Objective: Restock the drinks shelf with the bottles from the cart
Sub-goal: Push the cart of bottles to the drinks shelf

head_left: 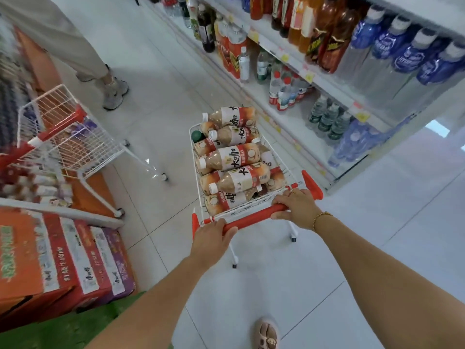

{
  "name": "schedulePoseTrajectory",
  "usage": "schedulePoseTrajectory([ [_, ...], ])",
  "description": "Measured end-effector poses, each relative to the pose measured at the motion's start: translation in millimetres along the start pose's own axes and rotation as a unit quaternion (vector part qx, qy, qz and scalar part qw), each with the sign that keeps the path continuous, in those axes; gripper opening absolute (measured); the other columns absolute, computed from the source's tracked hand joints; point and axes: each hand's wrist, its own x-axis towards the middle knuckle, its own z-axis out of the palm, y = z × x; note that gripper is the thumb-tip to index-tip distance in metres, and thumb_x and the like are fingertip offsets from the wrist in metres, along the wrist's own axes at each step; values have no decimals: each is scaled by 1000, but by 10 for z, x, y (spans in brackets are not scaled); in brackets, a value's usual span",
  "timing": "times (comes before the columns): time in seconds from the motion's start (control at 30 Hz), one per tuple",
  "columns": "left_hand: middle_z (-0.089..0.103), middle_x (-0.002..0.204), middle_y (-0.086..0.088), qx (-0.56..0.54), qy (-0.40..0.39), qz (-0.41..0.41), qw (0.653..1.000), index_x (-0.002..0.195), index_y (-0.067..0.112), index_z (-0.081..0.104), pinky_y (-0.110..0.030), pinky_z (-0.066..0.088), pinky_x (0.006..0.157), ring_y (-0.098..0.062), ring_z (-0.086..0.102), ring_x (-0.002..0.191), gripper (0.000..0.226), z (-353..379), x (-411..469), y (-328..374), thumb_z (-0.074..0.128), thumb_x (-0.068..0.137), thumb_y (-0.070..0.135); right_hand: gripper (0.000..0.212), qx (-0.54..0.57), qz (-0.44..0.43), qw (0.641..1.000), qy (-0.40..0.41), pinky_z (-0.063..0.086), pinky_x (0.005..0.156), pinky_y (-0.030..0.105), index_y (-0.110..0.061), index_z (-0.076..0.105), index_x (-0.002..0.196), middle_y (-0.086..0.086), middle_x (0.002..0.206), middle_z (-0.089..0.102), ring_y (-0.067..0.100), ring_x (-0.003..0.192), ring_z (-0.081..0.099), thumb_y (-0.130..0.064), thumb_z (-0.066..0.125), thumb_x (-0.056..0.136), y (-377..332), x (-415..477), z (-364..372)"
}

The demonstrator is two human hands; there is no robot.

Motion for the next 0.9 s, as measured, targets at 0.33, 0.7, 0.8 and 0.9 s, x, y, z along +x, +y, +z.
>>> schedulePoseTrajectory([
  [0.33, 66, 96, 0, 49, 41, -54, 996, 102, 19, 54, -32, 45, 79, -20, 63, 88, 47, -429, 1224, 120, 22, 96, 53, 37, 4, -38, 999, -21, 18, 92, 31, -32, 56, 112, -9, 94, 46, 10, 97, 30, -56, 51, 85, 497, 1312, -855],
  [0.7, 64, 87, 3, -36, 63, -98, 993, 94, 20, 54, -28, 48, 68, -16, 62, 76, 62, -987, 2715, 181, 8, 89, 62, 18, 39, -61, 995, -68, 11, 87, 23, -41, 54, 89, -22, 81, 48, 8, 98, 34, -48, 67, 78, 957, 2912, -1953],
  [0.8, 64, 88, 2, -35, 46, -111, 992, 96, 19, 53, -27, 42, 66, -17, 61, 77, 57, -1163, 3112, 110, 13, 92, 59, 17, 52, -59, 994, -72, 15, 89, 25, -44, 54, 84, -15, 92, 58, 10, 98, 37, -47, 68, 76, 1011, 3338, -2180],
  [0.9, 63, 89, 3, -37, 40, -121, 991, 99, 20, 52, -26, 42, 66, -14, 59, 77, 48, -1351, 3478, -22, 19, 95, 55, 17, 47, -73, 994, -66, 16, 88, 26, -47, 52, 77, -18, 88, 54, 9, 97, 37, -47, 69, 75, 1004, 3751, -2398],
])
